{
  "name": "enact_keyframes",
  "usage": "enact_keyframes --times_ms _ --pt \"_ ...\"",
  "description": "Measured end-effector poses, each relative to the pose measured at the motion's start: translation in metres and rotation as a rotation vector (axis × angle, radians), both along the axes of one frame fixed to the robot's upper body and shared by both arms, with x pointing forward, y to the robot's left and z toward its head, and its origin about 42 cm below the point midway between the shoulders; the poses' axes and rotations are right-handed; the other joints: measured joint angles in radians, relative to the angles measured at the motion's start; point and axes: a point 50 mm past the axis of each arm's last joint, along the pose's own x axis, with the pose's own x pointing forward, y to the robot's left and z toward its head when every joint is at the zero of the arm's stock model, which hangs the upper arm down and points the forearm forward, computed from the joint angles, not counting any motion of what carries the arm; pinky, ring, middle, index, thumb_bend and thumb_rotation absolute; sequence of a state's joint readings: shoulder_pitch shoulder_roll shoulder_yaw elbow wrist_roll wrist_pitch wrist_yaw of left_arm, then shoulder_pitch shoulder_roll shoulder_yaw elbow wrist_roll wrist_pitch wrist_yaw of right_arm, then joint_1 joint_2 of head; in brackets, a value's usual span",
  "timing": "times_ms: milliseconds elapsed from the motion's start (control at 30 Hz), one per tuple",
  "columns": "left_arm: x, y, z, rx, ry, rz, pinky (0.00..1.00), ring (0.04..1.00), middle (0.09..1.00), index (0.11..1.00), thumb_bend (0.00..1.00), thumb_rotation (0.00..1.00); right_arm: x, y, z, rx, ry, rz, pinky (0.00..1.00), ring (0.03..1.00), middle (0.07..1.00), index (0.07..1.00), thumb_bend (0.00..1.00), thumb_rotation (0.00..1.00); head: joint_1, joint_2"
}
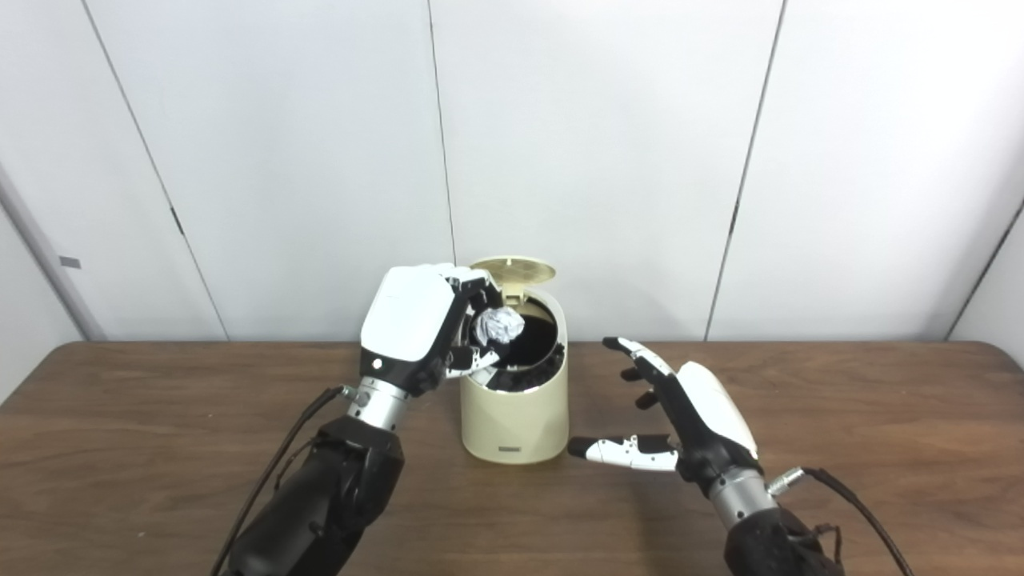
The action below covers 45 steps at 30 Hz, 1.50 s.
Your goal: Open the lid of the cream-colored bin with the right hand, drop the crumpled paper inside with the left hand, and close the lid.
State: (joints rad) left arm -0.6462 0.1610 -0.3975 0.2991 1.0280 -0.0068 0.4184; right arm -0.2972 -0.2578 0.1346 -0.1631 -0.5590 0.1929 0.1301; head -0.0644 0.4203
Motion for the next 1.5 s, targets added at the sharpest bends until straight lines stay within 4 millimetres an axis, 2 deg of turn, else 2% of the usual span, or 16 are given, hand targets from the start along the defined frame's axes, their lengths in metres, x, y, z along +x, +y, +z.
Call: enact_keyframes --times_ms 867,900,933,1000,1133,1500 --pt "-0.0023 0.0012 -0.001 0.008 0.021 -0.001 0.51 0.553 0.535 0.497 0.52 0.08 -0.0007 -0.0004 0.0013 0.007 -0.002 0.002 0.65 0.814 0.916 0.883 0.8 0.48 0.006 0.012" --pt "-0.0023 0.0013 -0.0011 0.008 0.021 -0.001 0.5 0.55 0.535 0.571 0.76 0.19 -0.0007 -0.0004 0.0014 0.007 -0.002 0.003 0.65 0.815 0.917 0.883 0.79 0.47 0.006 0.012" --pt "-0.0023 0.0013 -0.001 0.008 0.021 -0.001 0.5 0.549 0.535 0.597 0.84 0.22 -0.0007 -0.0004 0.0014 0.008 -0.002 0.003 0.65 0.815 0.917 0.882 0.79 0.46 0.006 0.012" --pt "-0.0023 0.0012 -0.001 0.008 0.02 -0.001 0.5 0.55 0.539 0.623 0.91 0.26 -0.0008 -0.0003 0.0015 0.008 -0.002 0.004 0.65 0.813 0.916 0.88 0.79 0.46 0.006 0.012" --pt "-0.0022 0.0012 -0.001 0.008 0.021 0.003 0.5 0.555 0.549 0.638 0.94 0.27 -0.0008 -0.0003 0.0015 0.008 -0.002 0.004 0.65 0.812 0.915 0.879 0.79 0.47 0.008 0.015" --pt "-0.0018 0.0013 -0.0012 0.009 0.031 0.014 0.5 0.557 0.57 0.66 0.94 0.29 -0.0012 -0.0005 0.0023 0.008 -0.001 -0.001 0.65 0.816 0.914 0.88 0.8 0.48 0.008 0.02"
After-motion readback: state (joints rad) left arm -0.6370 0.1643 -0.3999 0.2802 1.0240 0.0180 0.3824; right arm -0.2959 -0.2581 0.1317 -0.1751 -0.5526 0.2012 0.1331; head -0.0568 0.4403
